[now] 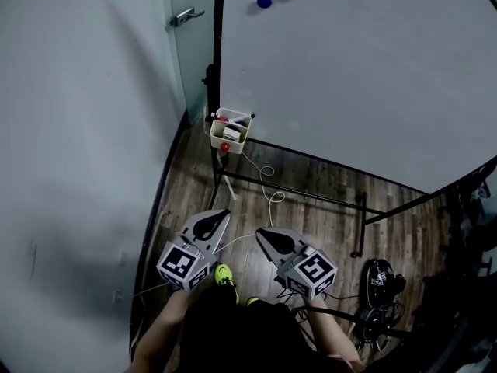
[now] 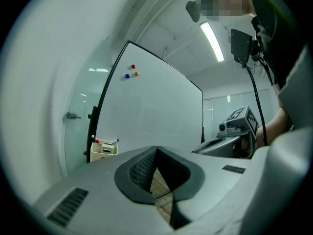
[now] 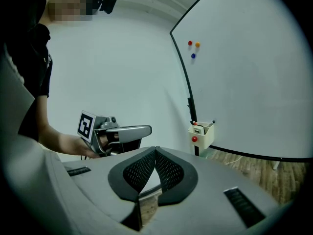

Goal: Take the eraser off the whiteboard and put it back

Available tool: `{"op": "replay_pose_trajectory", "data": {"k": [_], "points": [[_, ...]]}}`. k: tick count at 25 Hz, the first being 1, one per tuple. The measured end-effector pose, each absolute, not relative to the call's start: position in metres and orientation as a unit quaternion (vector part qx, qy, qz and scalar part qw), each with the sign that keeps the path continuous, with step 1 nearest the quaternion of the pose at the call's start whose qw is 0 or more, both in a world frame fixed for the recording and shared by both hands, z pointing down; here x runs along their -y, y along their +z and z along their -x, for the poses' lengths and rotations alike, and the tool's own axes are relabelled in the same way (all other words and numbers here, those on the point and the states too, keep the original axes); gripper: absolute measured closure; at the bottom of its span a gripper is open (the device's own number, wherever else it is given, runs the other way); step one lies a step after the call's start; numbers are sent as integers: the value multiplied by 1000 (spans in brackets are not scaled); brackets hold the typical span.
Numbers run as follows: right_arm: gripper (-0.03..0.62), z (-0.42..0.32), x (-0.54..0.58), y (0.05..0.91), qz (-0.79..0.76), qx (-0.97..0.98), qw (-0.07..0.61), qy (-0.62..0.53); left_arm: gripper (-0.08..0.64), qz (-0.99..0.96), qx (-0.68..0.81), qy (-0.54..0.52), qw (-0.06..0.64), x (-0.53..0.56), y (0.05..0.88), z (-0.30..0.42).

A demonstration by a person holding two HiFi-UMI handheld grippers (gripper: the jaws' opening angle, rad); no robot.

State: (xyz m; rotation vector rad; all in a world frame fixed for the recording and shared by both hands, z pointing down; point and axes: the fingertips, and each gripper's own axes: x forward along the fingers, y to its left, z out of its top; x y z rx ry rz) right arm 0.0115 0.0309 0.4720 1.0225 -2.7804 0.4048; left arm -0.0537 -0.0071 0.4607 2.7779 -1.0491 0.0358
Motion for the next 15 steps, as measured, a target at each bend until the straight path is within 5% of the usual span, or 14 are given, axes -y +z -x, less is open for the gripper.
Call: {"op": "replay_pose_trajectory", "data": {"k": [15], "points": [[572, -45, -115, 475, -297, 943, 59, 137, 538, -924, 371, 9, 86, -84, 457, 10]]}}
